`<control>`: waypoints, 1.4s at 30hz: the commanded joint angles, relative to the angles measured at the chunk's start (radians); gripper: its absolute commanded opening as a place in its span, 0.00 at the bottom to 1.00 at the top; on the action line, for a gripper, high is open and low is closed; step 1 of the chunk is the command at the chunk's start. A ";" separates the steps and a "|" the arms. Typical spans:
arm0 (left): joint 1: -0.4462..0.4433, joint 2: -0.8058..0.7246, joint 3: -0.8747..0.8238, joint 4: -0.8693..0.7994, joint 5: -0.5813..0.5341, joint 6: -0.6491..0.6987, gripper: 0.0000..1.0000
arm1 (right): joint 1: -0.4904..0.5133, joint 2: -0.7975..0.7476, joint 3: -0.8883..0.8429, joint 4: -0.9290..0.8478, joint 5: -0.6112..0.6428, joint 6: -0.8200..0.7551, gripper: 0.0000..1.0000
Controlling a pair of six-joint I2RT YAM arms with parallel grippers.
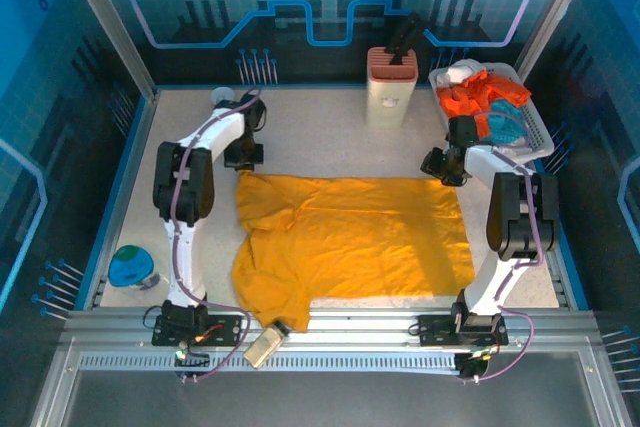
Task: Fold and stack the t-shirts
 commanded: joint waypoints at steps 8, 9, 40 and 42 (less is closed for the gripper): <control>0.176 -0.288 -0.273 0.140 0.166 -0.164 0.07 | 0.009 0.055 -0.031 -0.156 0.091 0.052 0.28; 0.188 -0.298 -0.286 0.146 0.165 -0.167 0.14 | 0.009 0.054 -0.033 -0.155 0.093 0.051 0.28; 0.215 -0.687 -0.903 0.378 0.387 -0.335 0.51 | 0.200 -0.056 -0.026 -0.111 -0.064 -0.093 0.79; 0.203 -0.682 -0.927 0.421 0.427 -0.357 0.50 | 0.201 -0.027 -0.004 -0.121 -0.072 -0.085 0.78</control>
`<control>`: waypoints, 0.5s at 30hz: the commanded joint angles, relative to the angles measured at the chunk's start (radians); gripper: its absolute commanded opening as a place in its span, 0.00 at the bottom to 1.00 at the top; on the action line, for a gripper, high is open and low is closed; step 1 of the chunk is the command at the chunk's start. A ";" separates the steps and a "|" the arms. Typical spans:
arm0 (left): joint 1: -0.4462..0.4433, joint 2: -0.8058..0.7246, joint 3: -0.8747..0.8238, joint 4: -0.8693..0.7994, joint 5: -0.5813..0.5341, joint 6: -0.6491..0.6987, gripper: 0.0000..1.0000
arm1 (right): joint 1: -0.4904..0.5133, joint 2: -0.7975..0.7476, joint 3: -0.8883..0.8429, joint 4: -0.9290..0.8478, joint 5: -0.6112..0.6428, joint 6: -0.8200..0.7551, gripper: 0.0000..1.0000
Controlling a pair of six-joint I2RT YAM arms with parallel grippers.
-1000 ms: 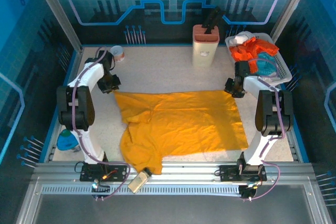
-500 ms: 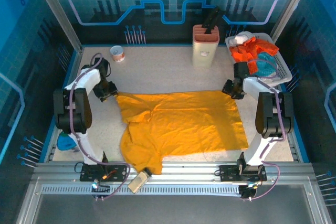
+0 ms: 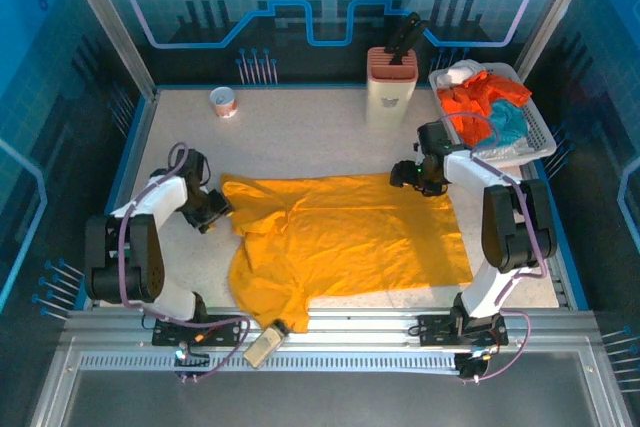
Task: Fold and stack the t-shirts
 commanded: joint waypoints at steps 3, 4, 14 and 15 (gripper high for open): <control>-0.045 -0.003 -0.060 0.165 0.128 -0.095 0.48 | 0.011 0.059 0.049 -0.018 -0.053 -0.002 0.78; -0.056 0.002 -0.061 0.181 0.133 -0.105 0.48 | 0.011 0.059 0.050 -0.017 -0.055 0.003 0.78; -0.190 0.049 0.017 0.216 0.113 -0.179 0.34 | 0.014 0.048 0.056 -0.042 -0.052 0.012 0.76; -0.210 0.060 0.032 0.210 0.105 -0.181 0.34 | 0.015 0.046 0.055 -0.042 -0.055 0.013 0.76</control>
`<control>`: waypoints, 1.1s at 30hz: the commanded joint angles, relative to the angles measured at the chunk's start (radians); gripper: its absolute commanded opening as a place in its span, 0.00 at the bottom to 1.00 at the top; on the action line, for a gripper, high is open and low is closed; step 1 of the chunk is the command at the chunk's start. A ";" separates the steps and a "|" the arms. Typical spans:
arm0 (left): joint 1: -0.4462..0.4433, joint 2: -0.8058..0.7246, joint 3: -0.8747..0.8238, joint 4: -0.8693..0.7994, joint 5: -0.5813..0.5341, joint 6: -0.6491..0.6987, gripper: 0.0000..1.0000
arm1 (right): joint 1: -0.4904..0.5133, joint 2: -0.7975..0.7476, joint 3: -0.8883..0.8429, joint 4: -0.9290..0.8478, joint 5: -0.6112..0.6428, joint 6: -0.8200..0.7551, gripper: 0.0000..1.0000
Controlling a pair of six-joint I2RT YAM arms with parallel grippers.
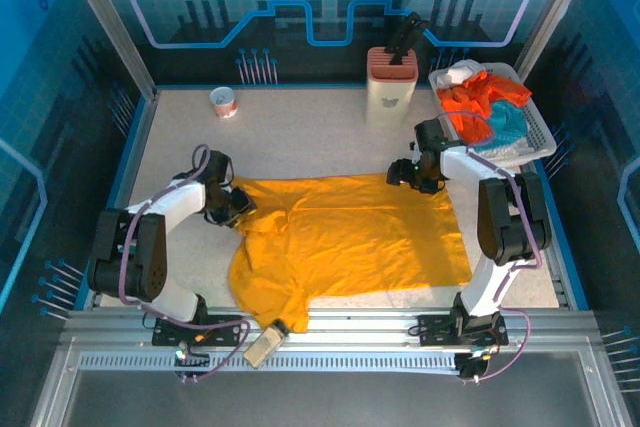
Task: Fold and stack the t-shirts
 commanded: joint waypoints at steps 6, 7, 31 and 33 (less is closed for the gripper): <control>-0.177 0.112 0.208 -0.089 -0.096 -0.033 0.37 | 0.020 -0.004 0.021 -0.038 -0.020 0.009 0.76; -0.201 0.129 0.238 -0.116 -0.125 -0.026 0.38 | 0.019 -0.004 0.023 -0.040 -0.020 0.009 0.76; -0.235 -0.234 0.070 -0.452 -0.234 0.091 0.46 | 0.018 0.027 0.019 -0.027 -0.060 0.008 0.76; -0.188 -0.232 0.000 -0.384 -0.188 0.085 0.45 | 0.018 0.032 0.023 -0.028 -0.056 0.003 0.76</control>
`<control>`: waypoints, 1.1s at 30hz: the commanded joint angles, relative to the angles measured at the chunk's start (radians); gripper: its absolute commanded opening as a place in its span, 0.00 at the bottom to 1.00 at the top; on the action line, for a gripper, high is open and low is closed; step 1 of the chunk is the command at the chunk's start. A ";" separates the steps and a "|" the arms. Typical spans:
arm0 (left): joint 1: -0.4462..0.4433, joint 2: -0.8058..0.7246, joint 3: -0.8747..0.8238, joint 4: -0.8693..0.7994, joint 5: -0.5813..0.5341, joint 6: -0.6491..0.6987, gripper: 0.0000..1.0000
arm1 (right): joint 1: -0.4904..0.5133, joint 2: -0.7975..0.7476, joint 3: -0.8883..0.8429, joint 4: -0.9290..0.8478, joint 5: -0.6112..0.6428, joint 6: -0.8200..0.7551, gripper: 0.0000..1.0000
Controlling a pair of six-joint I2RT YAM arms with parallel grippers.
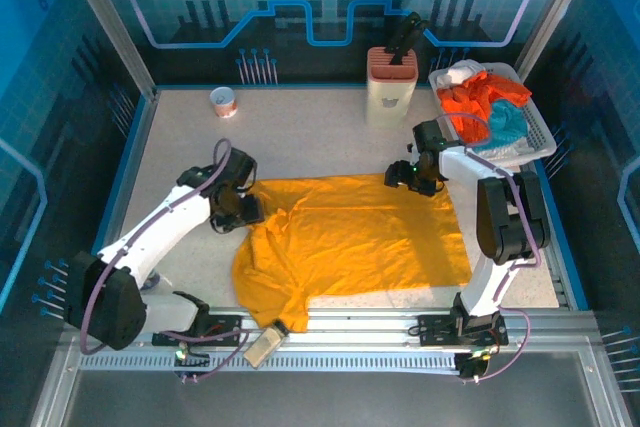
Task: Fold and stack the t-shirts
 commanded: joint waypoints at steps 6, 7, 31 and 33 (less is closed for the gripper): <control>0.103 0.103 -0.138 0.126 0.055 -0.053 0.41 | 0.003 0.066 0.081 -0.082 0.044 -0.030 0.76; 0.104 0.120 -0.137 0.142 0.055 -0.052 0.41 | -0.001 0.074 0.091 -0.085 0.044 -0.036 0.76; 0.109 0.063 -0.139 0.051 0.030 -0.107 0.00 | -0.117 0.158 0.074 -0.059 0.037 0.141 0.58; 0.109 0.003 -0.148 0.015 0.021 -0.130 0.00 | -0.130 0.149 0.061 -0.047 0.031 0.165 0.57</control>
